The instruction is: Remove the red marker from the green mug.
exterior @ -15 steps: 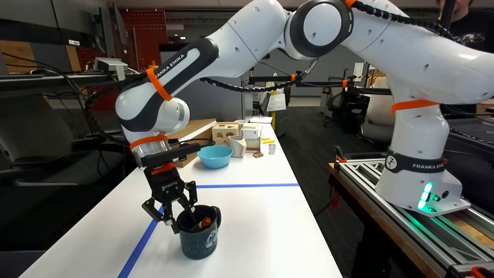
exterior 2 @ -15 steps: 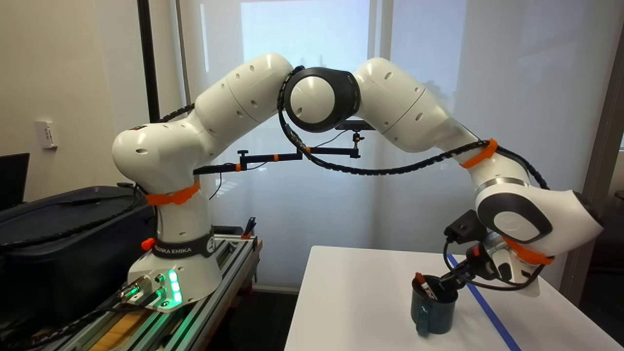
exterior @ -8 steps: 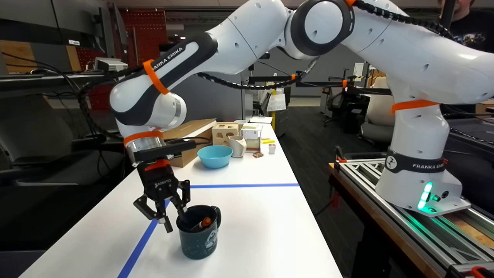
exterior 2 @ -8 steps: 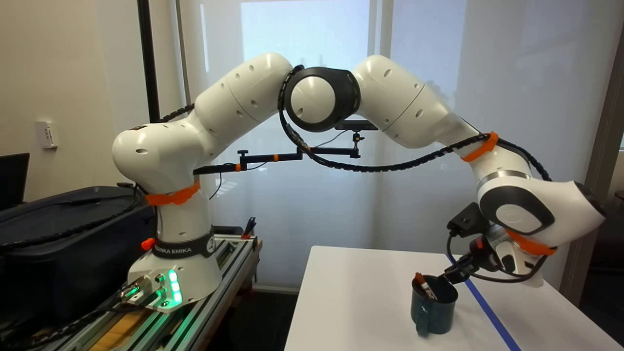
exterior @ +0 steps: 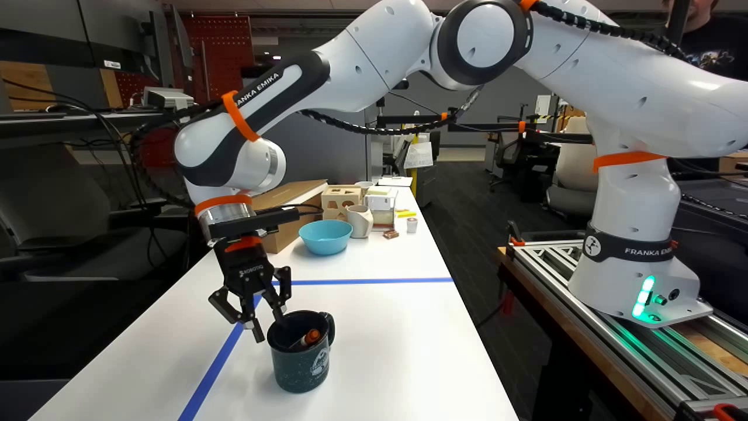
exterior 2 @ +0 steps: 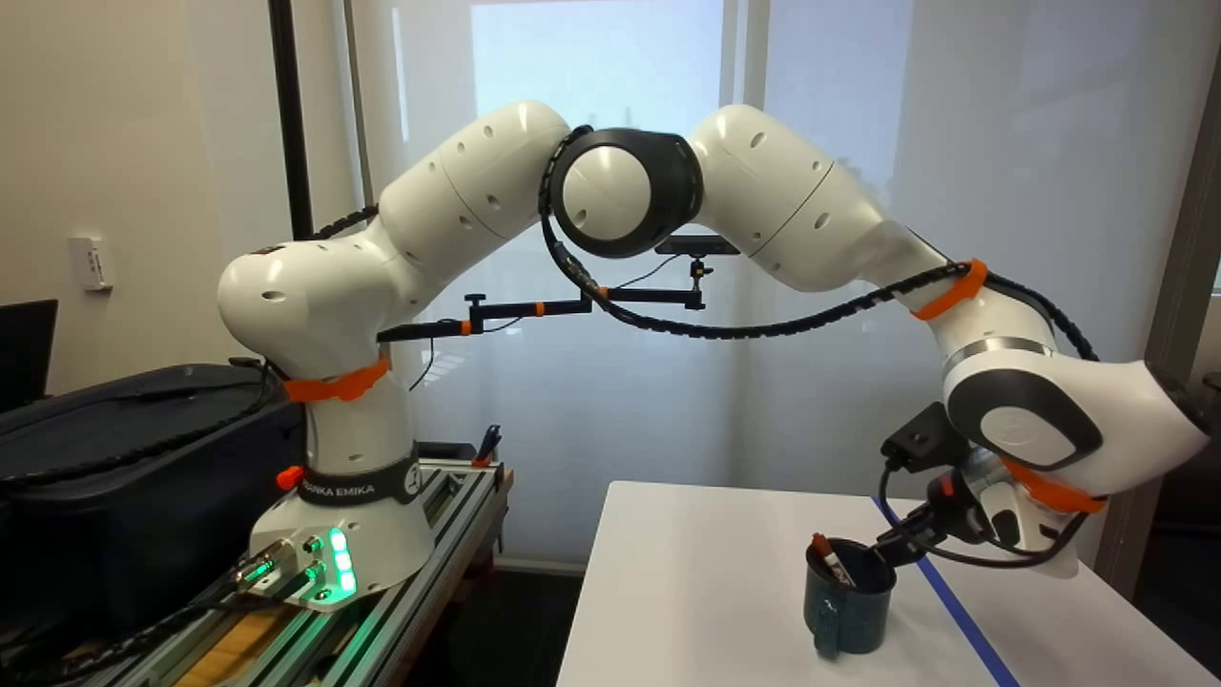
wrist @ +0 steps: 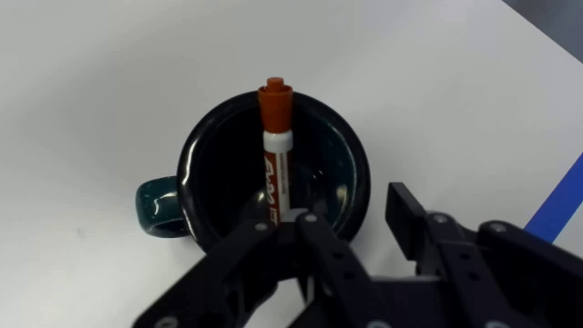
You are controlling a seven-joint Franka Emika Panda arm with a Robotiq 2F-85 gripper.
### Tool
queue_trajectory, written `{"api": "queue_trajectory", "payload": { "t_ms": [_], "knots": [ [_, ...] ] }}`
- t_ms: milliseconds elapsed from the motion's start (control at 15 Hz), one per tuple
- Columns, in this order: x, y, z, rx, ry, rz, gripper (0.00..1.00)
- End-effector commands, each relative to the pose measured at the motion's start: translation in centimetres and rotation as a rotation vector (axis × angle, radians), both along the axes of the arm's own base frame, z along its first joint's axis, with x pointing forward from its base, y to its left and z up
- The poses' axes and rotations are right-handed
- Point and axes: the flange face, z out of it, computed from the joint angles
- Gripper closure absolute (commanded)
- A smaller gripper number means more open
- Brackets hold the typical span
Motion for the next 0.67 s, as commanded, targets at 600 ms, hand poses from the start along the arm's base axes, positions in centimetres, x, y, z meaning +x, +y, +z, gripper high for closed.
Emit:
{"api": "queue_trajectory", "payload": {
  "t_ms": [600],
  "knots": [
    [-1.4,-0.9,-0.9,0.006,0.079,-0.009,0.57]
  ]
}}
